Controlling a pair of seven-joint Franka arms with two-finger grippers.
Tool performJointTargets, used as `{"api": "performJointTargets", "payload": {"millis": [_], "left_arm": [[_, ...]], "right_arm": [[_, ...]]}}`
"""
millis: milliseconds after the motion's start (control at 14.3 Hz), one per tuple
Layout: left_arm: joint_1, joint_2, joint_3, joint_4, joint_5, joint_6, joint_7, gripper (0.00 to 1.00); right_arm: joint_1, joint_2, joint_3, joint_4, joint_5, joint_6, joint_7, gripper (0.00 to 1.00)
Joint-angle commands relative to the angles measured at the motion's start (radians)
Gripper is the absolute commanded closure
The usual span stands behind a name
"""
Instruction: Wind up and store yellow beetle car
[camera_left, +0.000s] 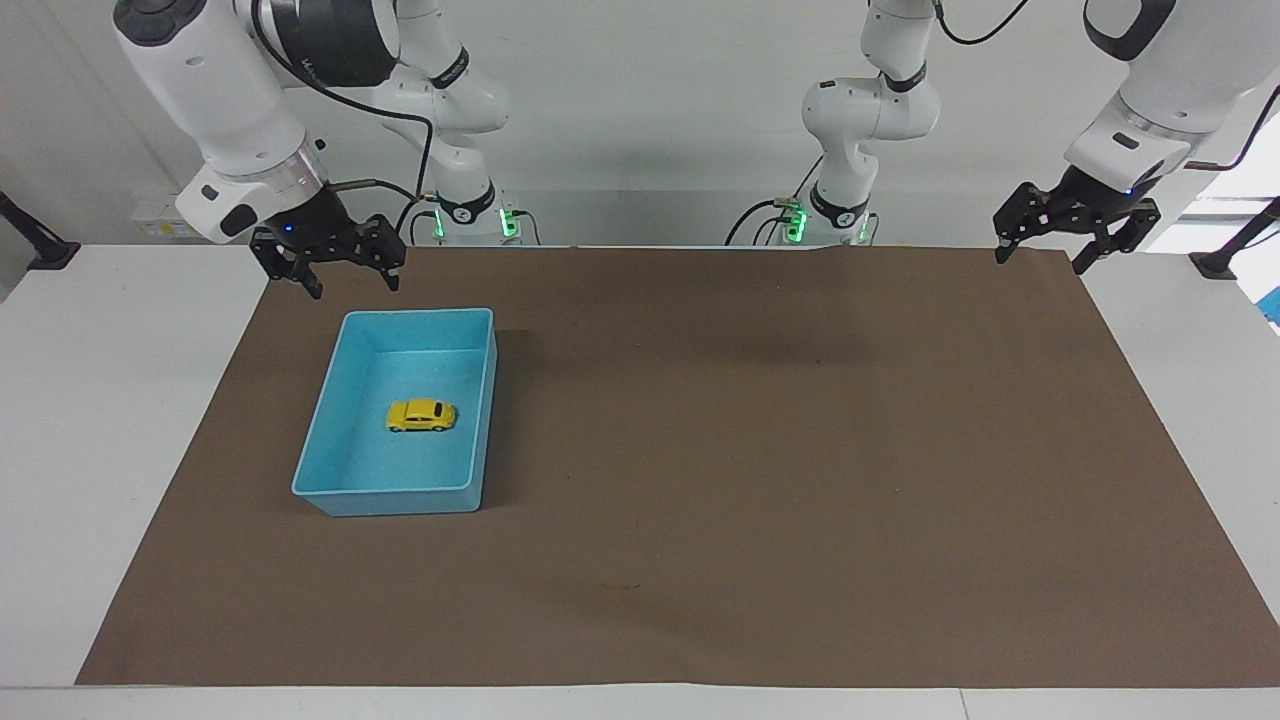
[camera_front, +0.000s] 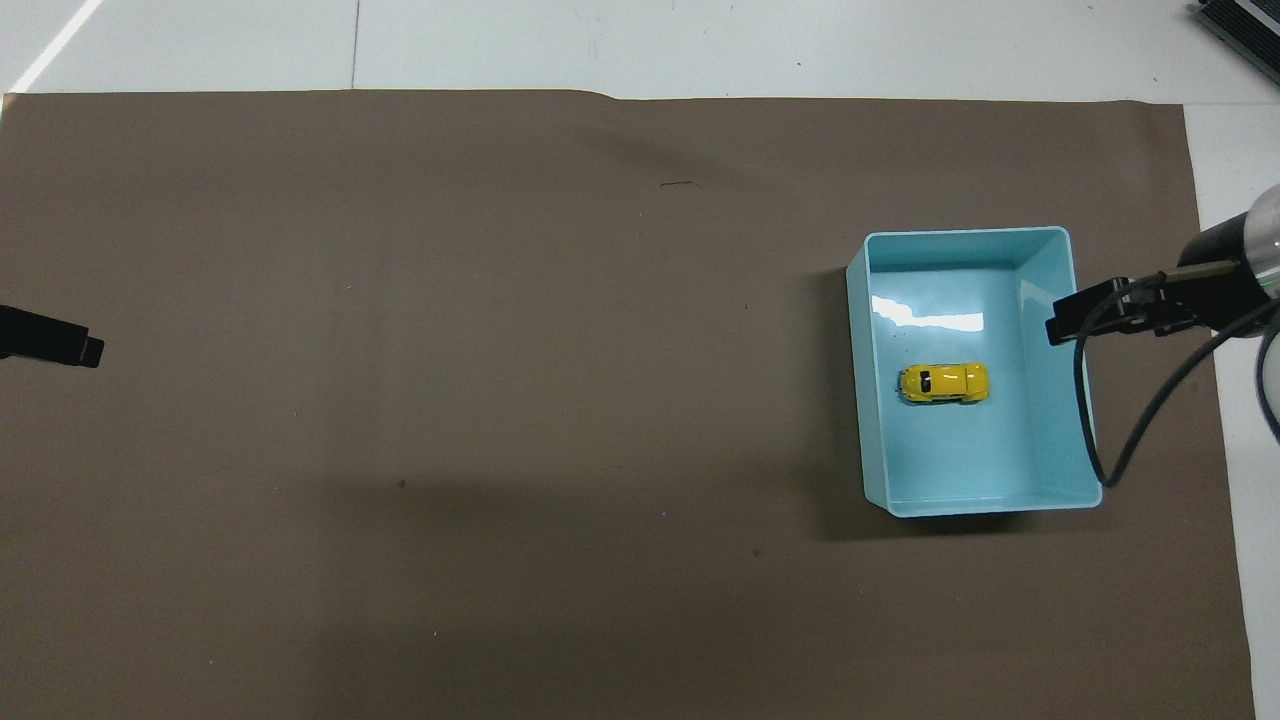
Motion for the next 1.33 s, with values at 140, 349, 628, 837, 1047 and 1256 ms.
{"api": "performJointTargets", "payload": {"millis": [140, 349, 628, 837, 1047, 1256], "left_arm": [[0.013, -0.003, -0.005, 0.005, 0.008, -0.019, -0.001, 0.00], [0.012, -0.003, -0.005, 0.001, 0.008, -0.022, -0.001, 0.00], [0.013, -0.004, -0.008, 0.000, 0.008, -0.024, -0.001, 0.00], [0.012, -0.004, -0.008, -0.002, 0.008, -0.027, -0.003, 0.00], [0.009, -0.006, -0.008, -0.003, 0.007, -0.027, -0.003, 0.00], [0.009, -0.006, -0.008, -0.003, 0.008, -0.027, -0.004, 0.00]], "right_arm": [[0.009, 0.006, 0.011, 0.059, -0.002, -0.056, 0.045, 0.00], [0.011, -0.002, 0.013, 0.059, -0.002, -0.045, 0.075, 0.00], [0.008, -0.049, 0.014, 0.003, -0.001, -0.060, 0.069, 0.00], [0.011, -0.068, 0.016, -0.020, -0.002, -0.050, 0.067, 0.00], [0.011, -0.091, 0.016, -0.057, -0.001, -0.025, 0.067, 0.00], [0.012, -0.129, 0.016, -0.119, -0.002, 0.010, 0.082, 0.00]]}}
